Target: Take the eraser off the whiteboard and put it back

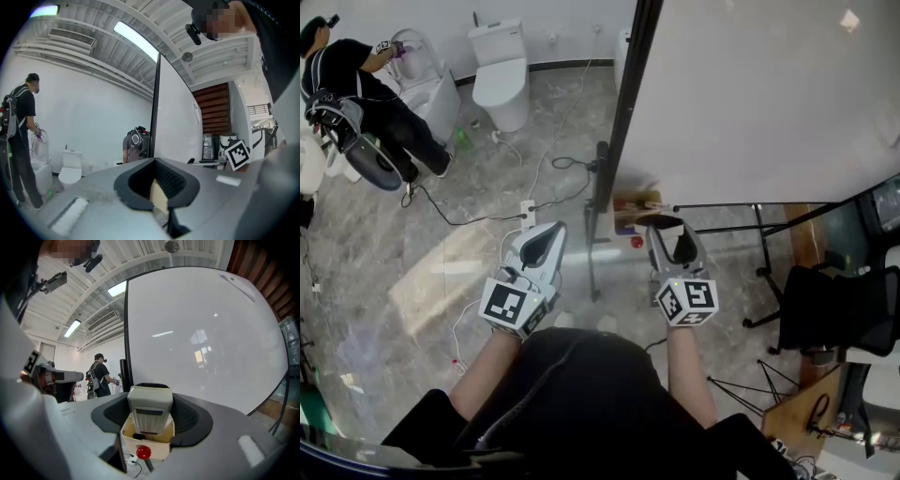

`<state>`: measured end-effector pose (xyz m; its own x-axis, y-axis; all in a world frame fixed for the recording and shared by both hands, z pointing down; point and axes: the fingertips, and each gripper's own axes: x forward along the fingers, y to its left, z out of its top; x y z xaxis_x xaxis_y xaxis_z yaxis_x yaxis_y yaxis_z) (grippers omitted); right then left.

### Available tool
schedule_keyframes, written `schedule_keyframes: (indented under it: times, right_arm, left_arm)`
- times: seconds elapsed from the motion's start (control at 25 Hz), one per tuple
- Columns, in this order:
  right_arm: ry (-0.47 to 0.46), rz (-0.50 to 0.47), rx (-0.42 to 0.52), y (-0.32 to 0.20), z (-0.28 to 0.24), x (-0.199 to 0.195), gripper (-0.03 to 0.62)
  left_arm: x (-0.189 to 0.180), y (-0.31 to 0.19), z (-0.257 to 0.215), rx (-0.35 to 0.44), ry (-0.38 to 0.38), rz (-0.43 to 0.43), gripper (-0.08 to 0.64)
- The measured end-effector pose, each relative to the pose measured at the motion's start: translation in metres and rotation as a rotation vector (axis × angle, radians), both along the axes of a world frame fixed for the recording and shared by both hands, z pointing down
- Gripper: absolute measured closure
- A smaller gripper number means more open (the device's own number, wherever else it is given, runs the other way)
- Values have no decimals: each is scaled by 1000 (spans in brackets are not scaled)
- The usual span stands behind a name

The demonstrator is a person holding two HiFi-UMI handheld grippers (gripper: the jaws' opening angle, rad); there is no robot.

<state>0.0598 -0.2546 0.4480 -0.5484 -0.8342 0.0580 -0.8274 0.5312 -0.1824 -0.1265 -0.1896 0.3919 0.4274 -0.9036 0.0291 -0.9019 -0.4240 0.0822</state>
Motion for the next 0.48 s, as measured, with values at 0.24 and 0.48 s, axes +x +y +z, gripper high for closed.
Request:
schedule_keyframes:
  times: [0.24,0.48]
  right_arm:
    - [41,4,-26,-10,19,-4,324]
    - [68,9,-57,-16,36,-7,324]
  left_arm:
    - [-8,-1,0,-3,-2,-27,554]
    - [-15,-2,2,-9,-5,-48,554]
